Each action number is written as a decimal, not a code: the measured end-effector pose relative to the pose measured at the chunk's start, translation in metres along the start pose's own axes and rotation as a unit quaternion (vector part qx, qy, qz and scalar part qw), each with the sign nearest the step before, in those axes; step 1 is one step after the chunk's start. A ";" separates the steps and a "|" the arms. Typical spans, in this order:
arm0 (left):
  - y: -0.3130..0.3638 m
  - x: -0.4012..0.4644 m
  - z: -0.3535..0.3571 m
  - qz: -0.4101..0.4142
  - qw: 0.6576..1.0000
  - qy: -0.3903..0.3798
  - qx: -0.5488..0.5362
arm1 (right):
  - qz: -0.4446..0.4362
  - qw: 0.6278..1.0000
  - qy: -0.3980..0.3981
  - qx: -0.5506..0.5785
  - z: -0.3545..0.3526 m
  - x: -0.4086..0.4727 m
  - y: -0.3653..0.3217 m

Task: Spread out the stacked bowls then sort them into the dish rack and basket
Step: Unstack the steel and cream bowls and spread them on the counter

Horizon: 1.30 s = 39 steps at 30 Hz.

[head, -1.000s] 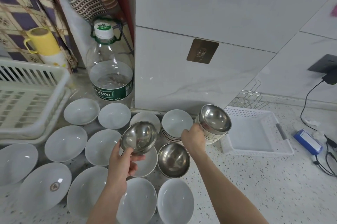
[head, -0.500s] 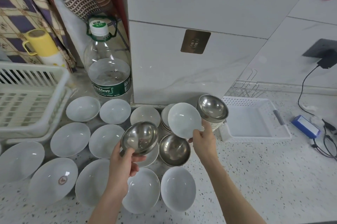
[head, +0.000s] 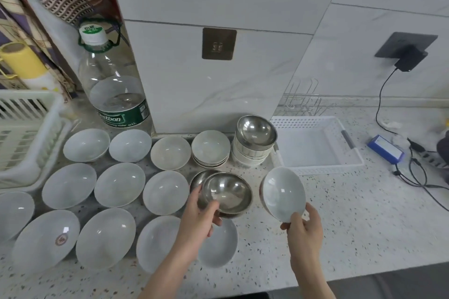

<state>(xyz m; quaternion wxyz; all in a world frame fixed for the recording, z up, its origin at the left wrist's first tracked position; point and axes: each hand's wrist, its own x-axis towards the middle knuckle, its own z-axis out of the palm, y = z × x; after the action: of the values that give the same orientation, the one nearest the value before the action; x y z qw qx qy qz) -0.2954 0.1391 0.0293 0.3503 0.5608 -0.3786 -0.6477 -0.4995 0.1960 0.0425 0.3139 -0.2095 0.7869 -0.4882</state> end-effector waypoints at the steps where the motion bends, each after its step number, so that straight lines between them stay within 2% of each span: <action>1: -0.004 0.001 0.011 -0.001 1.000 -0.007 0.011 | 0.002 1.000 0.004 -0.001 -0.006 0.005 0.001; 5: -0.019 0.008 0.055 -0.012 0.998 -0.008 0.055 | 0.017 1.000 -0.007 -0.002 -0.028 0.027 0.007; 9: -0.033 0.017 0.089 -0.012 0.993 0.030 0.114 | 0.021 0.999 -0.044 -0.011 -0.050 0.049 0.014; 17: -0.042 0.038 0.133 -0.017 0.987 0.123 0.105 | 0.028 0.992 -0.119 -0.036 -0.085 0.086 0.026; 26: -0.048 0.047 0.145 -0.043 0.974 0.191 0.117 | 0.006 0.979 -0.190 -0.070 -0.103 0.106 0.024; 31: -0.057 0.050 0.143 -0.090 0.967 0.222 0.082 | -0.008 0.968 -0.233 -0.089 -0.106 0.108 0.020; 39: -0.051 0.035 0.141 -0.095 0.975 0.198 0.038 | -0.027 0.961 -0.248 -0.119 -0.098 0.102 0.025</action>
<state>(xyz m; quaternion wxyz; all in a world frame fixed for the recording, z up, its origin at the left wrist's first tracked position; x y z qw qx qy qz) -0.4409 0.1458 -0.0200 0.3339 0.7238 -0.2711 -0.5397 -0.6410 0.2046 0.0222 0.4589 -0.3806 0.7310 -0.3319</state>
